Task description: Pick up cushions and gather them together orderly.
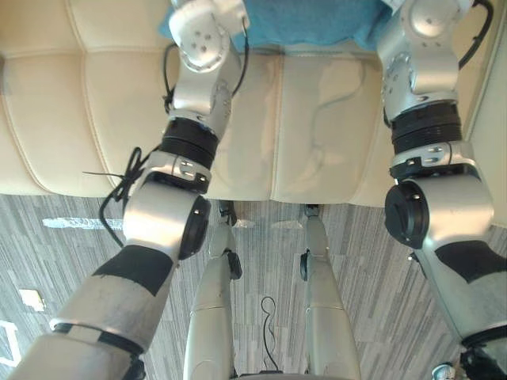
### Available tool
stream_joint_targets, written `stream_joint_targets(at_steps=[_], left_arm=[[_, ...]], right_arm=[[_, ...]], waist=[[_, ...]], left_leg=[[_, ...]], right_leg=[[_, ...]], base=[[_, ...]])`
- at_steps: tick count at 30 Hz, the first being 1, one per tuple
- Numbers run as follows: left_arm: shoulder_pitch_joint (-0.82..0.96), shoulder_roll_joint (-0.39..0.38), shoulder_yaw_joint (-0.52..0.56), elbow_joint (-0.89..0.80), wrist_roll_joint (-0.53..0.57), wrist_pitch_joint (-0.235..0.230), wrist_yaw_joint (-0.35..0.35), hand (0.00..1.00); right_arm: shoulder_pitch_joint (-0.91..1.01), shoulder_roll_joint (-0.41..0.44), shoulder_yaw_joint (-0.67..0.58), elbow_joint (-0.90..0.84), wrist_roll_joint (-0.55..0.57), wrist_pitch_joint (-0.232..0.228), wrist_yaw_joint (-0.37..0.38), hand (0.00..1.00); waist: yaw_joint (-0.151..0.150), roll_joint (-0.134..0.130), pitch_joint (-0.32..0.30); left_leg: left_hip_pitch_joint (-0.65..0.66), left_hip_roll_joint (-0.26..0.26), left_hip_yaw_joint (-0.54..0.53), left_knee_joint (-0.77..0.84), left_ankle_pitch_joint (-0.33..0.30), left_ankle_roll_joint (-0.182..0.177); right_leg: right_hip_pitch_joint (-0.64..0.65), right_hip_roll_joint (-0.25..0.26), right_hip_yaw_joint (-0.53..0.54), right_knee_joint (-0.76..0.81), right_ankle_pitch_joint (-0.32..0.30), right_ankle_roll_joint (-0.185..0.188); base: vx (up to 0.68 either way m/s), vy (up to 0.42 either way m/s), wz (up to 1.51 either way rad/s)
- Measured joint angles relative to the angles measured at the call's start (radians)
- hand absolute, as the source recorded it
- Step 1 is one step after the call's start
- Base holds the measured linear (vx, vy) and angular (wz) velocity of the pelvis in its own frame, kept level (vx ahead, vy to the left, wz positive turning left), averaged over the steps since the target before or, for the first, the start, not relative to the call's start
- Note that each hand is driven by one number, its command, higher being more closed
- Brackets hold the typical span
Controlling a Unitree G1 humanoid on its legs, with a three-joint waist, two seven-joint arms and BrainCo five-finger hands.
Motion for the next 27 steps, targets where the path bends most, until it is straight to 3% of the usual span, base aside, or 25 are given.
stream_joint_targets(at_steps=[10, 16, 18, 22, 27], left_arm=[[0.1, 0.03, 0.048, -0.064, -0.03, -0.028, -0.062, 0.0], [0.213, 0.059, 0.097, -0.182, -0.07, -0.027, -0.084, 0.0], [0.282, 0.088, 0.128, -0.276, -0.084, -0.032, -0.089, 0.0], [0.452, 0.18, 0.177, -0.457, -0.094, -0.072, -0.109, 0.0], [0.759, 0.179, 0.154, -0.672, -0.08, -0.1, -0.158, 0.0]], right_arm=[[0.132, 0.008, -0.016, -0.077, 0.094, -0.054, 0.049, 0.0], [0.336, -0.008, -0.136, -0.324, 0.127, -0.063, 0.074, 0.0], [0.453, -0.063, -0.204, -0.456, 0.127, -0.086, 0.079, 0.0], [0.695, -0.142, -0.299, -0.655, 0.123, -0.131, 0.118, 0.0], [1.054, -0.125, -0.304, -0.892, 0.052, -0.156, 0.202, 0.0]], waist=[[0.005, 0.0, 0.0], [0.002, -0.001, 0.001], [0.001, -0.001, 0.001], [0.002, -0.005, 0.002], [0.006, -0.012, -0.002]], left_leg=[[0.007, 0.031, 0.001, -0.007, 0.008, -0.021], [0.086, 0.05, 0.008, -0.021, 0.014, -0.029], [0.122, 0.051, 0.005, -0.019, 0.013, -0.031], [0.202, 0.057, -0.008, -0.012, 0.004, -0.04], [0.303, 0.06, -0.035, 0.003, -0.025, -0.04]], right_leg=[[-0.005, 0.028, -0.009, 0.006, 0.002, 0.0], [0.061, 0.046, -0.018, 0.012, 0.001, -0.001], [0.093, 0.048, -0.035, 0.035, -0.023, -0.032], [0.152, 0.058, -0.055, 0.106, -0.083, -0.043], [0.235, 0.061, -0.094, 0.199, -0.17, -0.051]], base=[[-0.02, -0.021, -0.06], [-0.03, -0.046, -0.08], [-0.06, -0.06, 0.07], [-0.05, -0.053, 0.06], [0.0, -0.042, 0.16]])
